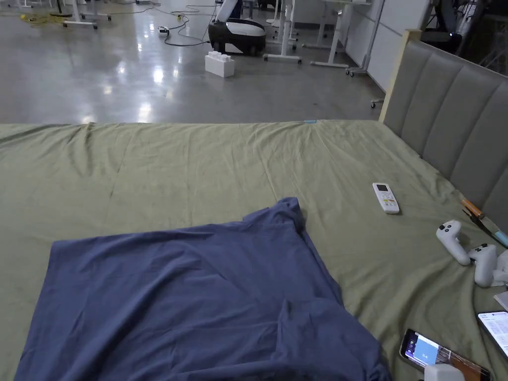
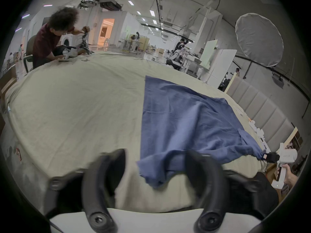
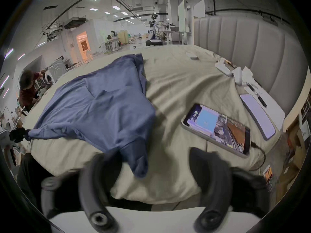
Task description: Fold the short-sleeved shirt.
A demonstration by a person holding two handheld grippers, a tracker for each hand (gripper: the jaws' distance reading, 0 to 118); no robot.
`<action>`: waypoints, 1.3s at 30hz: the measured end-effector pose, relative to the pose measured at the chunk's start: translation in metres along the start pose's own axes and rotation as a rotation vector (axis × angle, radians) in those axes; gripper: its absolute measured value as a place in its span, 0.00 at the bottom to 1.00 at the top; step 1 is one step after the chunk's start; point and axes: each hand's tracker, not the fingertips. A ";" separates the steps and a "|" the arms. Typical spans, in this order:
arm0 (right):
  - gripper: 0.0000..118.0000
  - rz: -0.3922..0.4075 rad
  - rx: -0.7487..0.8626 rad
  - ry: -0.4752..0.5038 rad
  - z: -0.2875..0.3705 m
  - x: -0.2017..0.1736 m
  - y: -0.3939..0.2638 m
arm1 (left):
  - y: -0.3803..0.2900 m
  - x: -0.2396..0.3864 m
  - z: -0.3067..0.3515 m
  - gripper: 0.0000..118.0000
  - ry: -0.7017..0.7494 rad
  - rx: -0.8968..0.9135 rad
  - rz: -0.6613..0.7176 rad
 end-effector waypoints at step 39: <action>0.00 0.104 0.561 0.181 0.189 -0.119 0.039 | 0.028 0.147 0.186 0.00 0.085 0.488 -0.366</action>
